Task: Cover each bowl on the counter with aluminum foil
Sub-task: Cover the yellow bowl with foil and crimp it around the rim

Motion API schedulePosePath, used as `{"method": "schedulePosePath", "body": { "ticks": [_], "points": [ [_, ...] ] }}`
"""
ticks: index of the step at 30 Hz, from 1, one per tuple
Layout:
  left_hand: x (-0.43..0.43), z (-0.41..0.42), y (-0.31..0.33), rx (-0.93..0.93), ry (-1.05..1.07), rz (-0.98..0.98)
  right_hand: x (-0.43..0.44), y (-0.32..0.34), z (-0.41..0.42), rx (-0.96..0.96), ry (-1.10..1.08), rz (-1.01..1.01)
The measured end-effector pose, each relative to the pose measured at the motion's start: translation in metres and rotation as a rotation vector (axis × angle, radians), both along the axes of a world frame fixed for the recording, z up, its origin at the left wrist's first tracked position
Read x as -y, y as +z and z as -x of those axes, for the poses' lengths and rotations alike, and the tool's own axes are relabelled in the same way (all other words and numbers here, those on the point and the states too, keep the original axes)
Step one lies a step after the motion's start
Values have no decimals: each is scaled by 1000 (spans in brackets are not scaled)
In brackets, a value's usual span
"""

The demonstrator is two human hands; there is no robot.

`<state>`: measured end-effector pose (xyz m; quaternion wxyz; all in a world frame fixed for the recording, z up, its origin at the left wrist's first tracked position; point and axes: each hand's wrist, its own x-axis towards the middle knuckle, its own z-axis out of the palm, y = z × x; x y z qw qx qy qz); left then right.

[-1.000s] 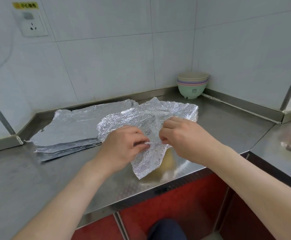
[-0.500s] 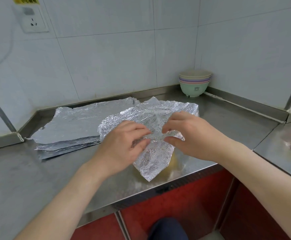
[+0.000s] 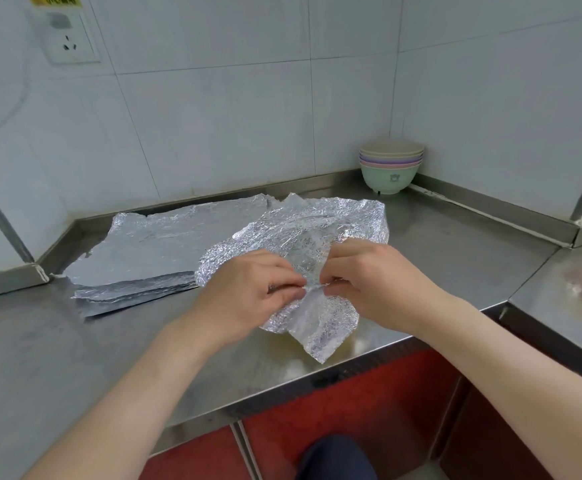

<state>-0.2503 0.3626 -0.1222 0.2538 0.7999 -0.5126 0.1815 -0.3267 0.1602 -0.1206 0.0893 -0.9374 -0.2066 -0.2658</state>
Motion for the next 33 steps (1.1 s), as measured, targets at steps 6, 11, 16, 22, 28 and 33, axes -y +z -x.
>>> {"method": "schedulePosePath", "body": {
  "ticks": [6,11,16,22,28,33],
  "points": [
    [12,12,-6,154,-1,-45,21,5,6,-73,6,-125],
    [13,16,-10,160,34,-50,27,16,10,-198,-34,-165],
    [6,14,5,-35,57,103,9,13,10,-132,-33,-292],
    [0,9,3,-90,71,50,-3,2,6,-136,-33,-240],
    [0,5,2,-70,51,24,-3,2,6,-39,-24,-133],
    [4,2,-1,62,23,-32,-2,-2,4,15,-1,-99]
  ]
}}
